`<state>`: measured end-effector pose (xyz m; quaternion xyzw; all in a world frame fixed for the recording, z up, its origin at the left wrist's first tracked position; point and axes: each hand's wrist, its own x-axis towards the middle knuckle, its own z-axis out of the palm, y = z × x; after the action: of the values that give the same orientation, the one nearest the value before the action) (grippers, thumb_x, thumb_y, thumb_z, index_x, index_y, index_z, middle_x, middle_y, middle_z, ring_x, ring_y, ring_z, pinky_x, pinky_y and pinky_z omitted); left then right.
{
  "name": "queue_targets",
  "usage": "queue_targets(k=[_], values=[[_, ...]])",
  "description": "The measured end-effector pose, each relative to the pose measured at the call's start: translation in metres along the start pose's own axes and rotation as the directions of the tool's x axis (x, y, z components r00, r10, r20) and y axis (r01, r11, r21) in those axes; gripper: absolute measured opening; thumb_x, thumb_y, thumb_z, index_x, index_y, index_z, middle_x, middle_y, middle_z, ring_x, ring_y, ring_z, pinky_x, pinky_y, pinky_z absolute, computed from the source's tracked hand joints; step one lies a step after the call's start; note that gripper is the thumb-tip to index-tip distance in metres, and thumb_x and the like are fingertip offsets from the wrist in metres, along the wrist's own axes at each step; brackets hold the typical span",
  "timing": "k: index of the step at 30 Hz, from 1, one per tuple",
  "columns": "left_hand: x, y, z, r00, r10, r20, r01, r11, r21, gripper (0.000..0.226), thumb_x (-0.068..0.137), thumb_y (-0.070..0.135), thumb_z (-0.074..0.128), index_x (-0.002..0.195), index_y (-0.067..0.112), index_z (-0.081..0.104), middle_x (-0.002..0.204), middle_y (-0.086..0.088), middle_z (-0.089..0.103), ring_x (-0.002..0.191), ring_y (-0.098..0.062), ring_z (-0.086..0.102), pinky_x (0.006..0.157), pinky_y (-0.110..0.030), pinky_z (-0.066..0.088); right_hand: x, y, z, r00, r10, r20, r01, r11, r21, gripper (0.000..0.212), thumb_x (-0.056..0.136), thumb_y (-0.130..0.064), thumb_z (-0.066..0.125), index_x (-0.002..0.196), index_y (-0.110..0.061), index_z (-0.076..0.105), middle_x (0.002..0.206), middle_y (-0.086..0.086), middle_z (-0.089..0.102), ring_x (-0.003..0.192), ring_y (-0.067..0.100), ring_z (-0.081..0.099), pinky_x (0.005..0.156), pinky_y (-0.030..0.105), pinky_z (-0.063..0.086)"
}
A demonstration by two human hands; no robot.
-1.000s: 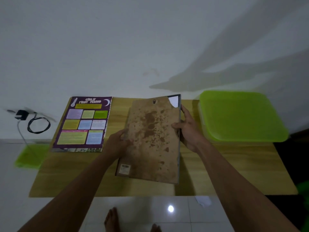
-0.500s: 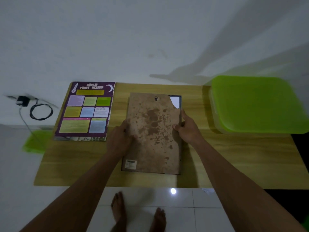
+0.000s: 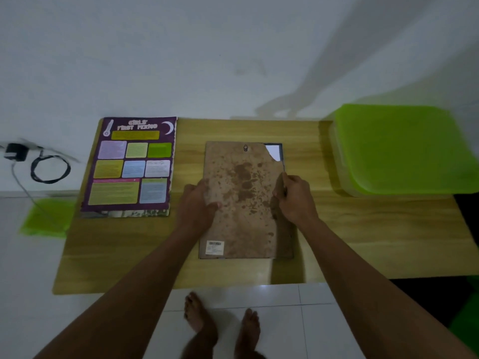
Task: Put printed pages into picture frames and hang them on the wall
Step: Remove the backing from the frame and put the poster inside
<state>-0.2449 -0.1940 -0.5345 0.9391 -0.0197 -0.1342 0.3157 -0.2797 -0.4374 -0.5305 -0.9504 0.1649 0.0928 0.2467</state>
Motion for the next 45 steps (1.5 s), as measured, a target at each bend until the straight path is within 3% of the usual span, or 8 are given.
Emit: queue_targets(k=[4, 13, 17, 22, 26, 33, 41, 45], values=[[0.001, -0.001, -0.002, 1.000, 0.009, -0.001, -0.009, 1.000, -0.010, 0.066, 0.081, 0.031, 0.074, 0.139, 0.019, 0.043, 0.117, -0.011, 0.047, 0.107, -0.029, 0.052, 0.087, -0.035, 0.043, -0.007, -0.006, 0.002, 1.000, 0.001, 0.020, -0.001, 1.000, 0.012, 0.036, 0.095, -0.001, 0.050, 0.130, 0.005, 0.050, 0.133, 0.019, 0.049, 0.120, 0.033, 0.046, 0.099, 0.037, 0.038], [-0.007, 0.004, -0.002, 0.998, 0.013, -0.054, -0.008, 0.995, 0.102, 0.057, 0.085, 0.032, 0.065, 0.137, 0.021, 0.045, 0.126, -0.012, 0.051, 0.111, -0.032, 0.052, 0.085, -0.040, 0.047, 0.010, -0.008, -0.008, 0.992, -0.026, 0.127, 0.018, 0.998, 0.064, 0.079, 0.082, -0.015, 0.064, 0.153, -0.009, 0.028, 0.159, 0.009, 0.026, 0.146, 0.027, 0.028, 0.116, 0.040, 0.033], [-0.020, 0.004, 0.000, 0.994, 0.080, -0.075, -0.069, 0.988, 0.139, 0.060, 0.085, 0.026, 0.064, 0.141, 0.019, 0.043, 0.126, -0.014, 0.057, 0.109, -0.036, 0.056, 0.083, -0.042, 0.049, 0.030, -0.007, -0.011, 0.988, -0.079, 0.136, 0.072, 0.996, 0.057, 0.066, 0.077, -0.025, 0.060, 0.140, -0.015, 0.043, 0.148, 0.006, 0.037, 0.131, 0.027, 0.045, 0.103, 0.046, 0.047], [-0.055, -0.010, 0.000, 0.995, 0.101, 0.027, -0.103, 0.990, 0.093, 0.072, 0.079, 0.037, 0.072, 0.142, 0.022, 0.041, 0.132, -0.005, 0.056, 0.111, -0.028, 0.058, 0.083, -0.034, 0.049, 0.048, -0.006, -0.013, 0.975, -0.129, 0.183, 0.139, 0.989, -0.044, 0.068, 0.091, -0.037, 0.060, 0.147, -0.011, 0.032, 0.158, 0.007, 0.023, 0.145, 0.027, 0.027, 0.113, 0.047, 0.036], [-0.081, -0.025, 0.003, 0.978, 0.007, 0.210, -0.036, 0.990, 0.138, 0.119, 0.067, 0.054, 0.079, 0.155, 0.015, 0.010, 0.159, -0.004, 0.024, 0.143, -0.027, 0.028, 0.112, -0.047, 0.034, 0.056, -0.008, -0.007, 0.972, -0.122, 0.201, 0.132, 0.990, -0.038, 0.076, 0.090, -0.044, 0.063, 0.149, -0.010, 0.029, 0.160, 0.007, 0.016, 0.146, 0.029, 0.026, 0.113, 0.053, 0.034], [-0.083, -0.016, 0.003, 0.977, -0.025, 0.213, -0.017, 0.981, 0.191, 0.121, 0.071, 0.050, 0.078, 0.155, 0.011, 0.001, 0.163, -0.004, 0.010, 0.149, -0.023, 0.008, 0.120, -0.046, 0.017, 0.073, -0.021, -0.015, 0.972, -0.024, 0.234, 0.022, 1.000, 0.014, 0.063, 0.075, -0.032, 0.082, 0.125, -0.013, 0.048, 0.151, 0.014, 0.025, 0.138, 0.034, 0.031, 0.109, 0.045, 0.039], [-0.072, -0.011, 0.005, 0.993, -0.021, 0.115, -0.002, 0.979, 0.201, 0.112, 0.063, 0.060, 0.077, 0.150, 0.016, 0.022, 0.150, -0.006, 0.037, 0.135, -0.028, 0.037, 0.106, -0.048, 0.041, 0.075, -0.018, -0.024, 0.989, 0.015, 0.147, -0.048, 0.973, 0.224, 0.074, 0.071, -0.020, 0.088, 0.131, -0.020, 0.044, 0.138, 0.009, 0.029, 0.130, 0.028, 0.031, 0.106, 0.038, 0.038], [-0.055, 0.000, 0.002, 0.993, -0.079, 0.088, 0.054, 0.964, 0.261, 0.107, 0.059, 0.060, 0.078, 0.144, 0.021, 0.027, 0.135, -0.013, 0.048, 0.124, -0.037, 0.043, 0.096, -0.053, 0.045, 0.073, -0.018, -0.019, 0.984, -0.003, 0.180, -0.065, 0.926, 0.371, 0.058, 0.071, -0.013, 0.087, 0.110, -0.030, 0.048, 0.135, 0.007, 0.042, 0.125, 0.029, 0.047, 0.097, 0.044, 0.051]])
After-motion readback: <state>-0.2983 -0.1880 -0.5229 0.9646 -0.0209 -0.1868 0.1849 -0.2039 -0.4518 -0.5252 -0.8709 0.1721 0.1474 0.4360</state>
